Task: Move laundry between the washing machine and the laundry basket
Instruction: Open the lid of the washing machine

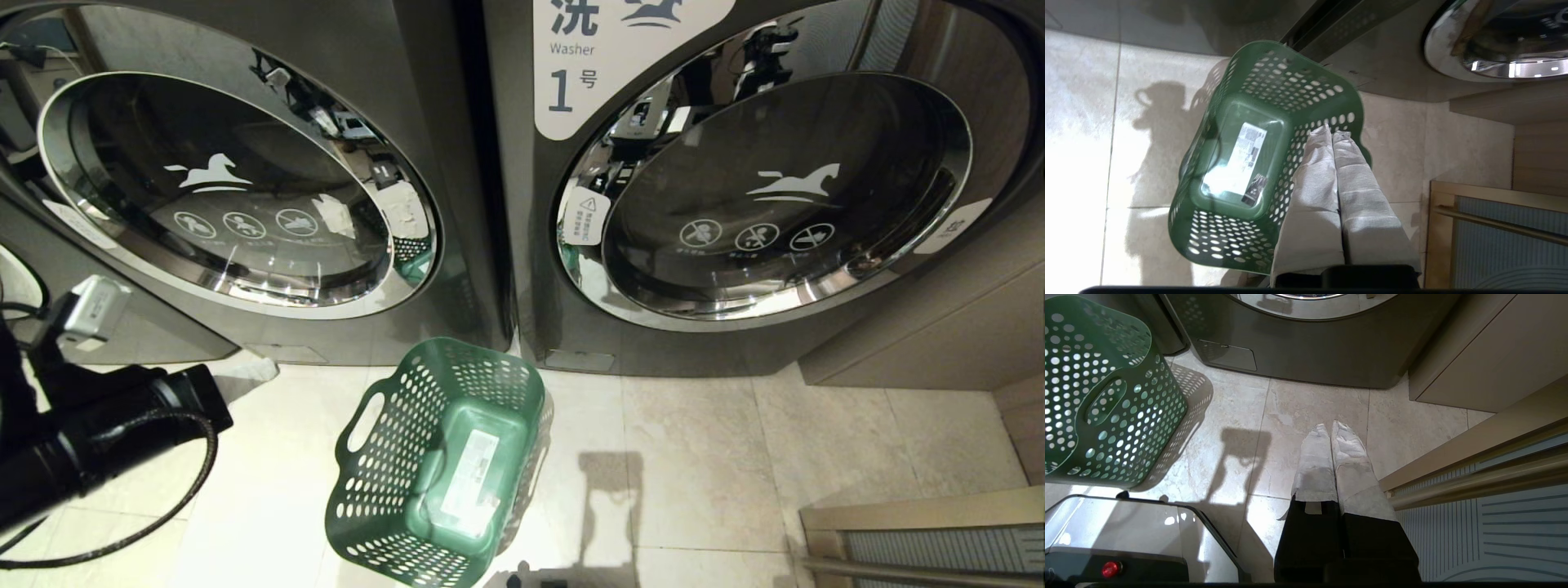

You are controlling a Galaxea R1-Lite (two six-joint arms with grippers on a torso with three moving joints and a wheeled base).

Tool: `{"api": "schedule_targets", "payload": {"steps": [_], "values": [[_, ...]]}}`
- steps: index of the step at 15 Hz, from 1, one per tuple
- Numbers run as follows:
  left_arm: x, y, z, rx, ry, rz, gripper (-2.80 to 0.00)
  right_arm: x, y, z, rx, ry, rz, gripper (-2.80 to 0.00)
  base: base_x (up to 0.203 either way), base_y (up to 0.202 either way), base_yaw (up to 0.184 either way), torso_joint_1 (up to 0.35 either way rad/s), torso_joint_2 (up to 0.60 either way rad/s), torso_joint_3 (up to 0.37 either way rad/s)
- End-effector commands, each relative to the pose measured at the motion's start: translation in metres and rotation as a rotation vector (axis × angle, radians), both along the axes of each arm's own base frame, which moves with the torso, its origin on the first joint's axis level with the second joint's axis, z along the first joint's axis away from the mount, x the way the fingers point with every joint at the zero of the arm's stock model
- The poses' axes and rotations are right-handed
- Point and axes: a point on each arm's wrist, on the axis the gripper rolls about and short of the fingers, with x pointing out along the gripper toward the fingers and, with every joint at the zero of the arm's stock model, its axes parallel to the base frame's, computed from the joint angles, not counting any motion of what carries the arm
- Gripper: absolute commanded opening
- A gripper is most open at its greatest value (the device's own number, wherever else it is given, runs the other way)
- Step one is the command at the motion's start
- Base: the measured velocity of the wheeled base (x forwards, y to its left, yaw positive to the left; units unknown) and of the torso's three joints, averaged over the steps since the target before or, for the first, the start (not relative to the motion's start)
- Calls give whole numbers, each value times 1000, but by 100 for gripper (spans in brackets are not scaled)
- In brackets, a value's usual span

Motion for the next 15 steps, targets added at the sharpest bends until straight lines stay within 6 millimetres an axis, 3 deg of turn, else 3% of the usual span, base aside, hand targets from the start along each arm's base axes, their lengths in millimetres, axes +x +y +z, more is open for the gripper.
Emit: {"api": "schedule_targets", "payload": {"steps": [1,5,8,11,12,15], "values": [[10,1,-27,-1,100,3,-280,0,0,0,-1,0,1,-280,0,0,0,0,0,0],[30,0,-37,-55,74,-19,-280,0,0,0,-1,1,1,-280,0,0,0,0,0,0],[52,-2,-46,-87,4,-145,-280,0,0,0,-1,0,1,-280,0,0,0,0,0,0],[78,2,-45,-66,-74,-159,-280,0,0,0,-1,1,1,-280,0,0,0,0,0,0],[83,6,-48,-42,-85,-151,0,0,0,0,-1,1,1,-280,0,0,0,0,0,0],[103,7,-45,-5,-157,-155,0,0,0,0,-1,0,1,-280,0,0,0,0,0,0]]}}
